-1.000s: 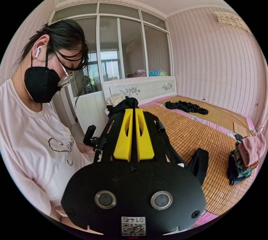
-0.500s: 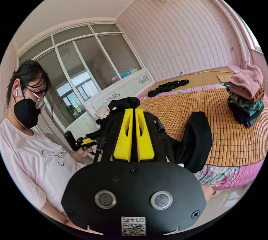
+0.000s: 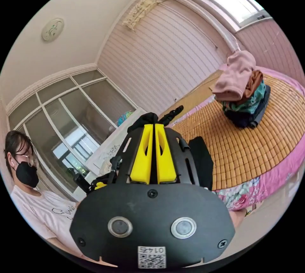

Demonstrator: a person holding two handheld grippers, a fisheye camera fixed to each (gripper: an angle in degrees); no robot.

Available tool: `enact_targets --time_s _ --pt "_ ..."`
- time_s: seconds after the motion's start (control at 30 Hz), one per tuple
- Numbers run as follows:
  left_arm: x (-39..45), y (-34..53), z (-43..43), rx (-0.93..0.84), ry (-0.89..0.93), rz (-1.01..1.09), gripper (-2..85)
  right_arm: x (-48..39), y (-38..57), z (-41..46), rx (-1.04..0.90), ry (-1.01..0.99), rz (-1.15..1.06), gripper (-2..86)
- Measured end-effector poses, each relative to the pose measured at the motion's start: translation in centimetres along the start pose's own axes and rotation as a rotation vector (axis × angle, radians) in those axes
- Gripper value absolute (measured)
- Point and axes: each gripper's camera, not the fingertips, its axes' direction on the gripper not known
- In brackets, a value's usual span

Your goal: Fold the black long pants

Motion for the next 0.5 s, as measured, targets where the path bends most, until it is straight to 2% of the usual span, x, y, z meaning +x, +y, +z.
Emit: enact_targets --time_s 0.03,0.1,0.2,0.3,0.37,0.5 --pt "-0.6 -3.0 -0.5 0.059 0.009 0.016 -0.9 -2.3 -3.2 -1.3 0.057 0.017 -0.08 0.1" --pt "-3.0 -13.5 -4.5 0.278 0.051 0.026 -0.9 -13.0 -13.2 -6.8 0.29 -0.015 -0.35 0.0" --pt "-5.3 -20.4 -10.4 0.433 -0.007 0.063 -0.8 -24.3 -19.8 -9.9 0.377 0.011 -0.555 -0.2" --pt "-8.5 -20.6 -14.0 0.481 -0.063 0.0 -0.8 -29.8 -22.3 -7.1 0.28 0.145 -0.634 -0.6" --pt "-10.4 -18.4 -14.7 0.458 -0.109 -0.064 -0.8 -30.0 -22.4 -3.4 0.176 0.185 -0.638 -0.7" --pt "-14.3 -9.7 -13.0 0.256 -0.187 -0.243 -0.8 -24.3 -19.4 7.7 -0.111 0.166 -0.528 -0.7"
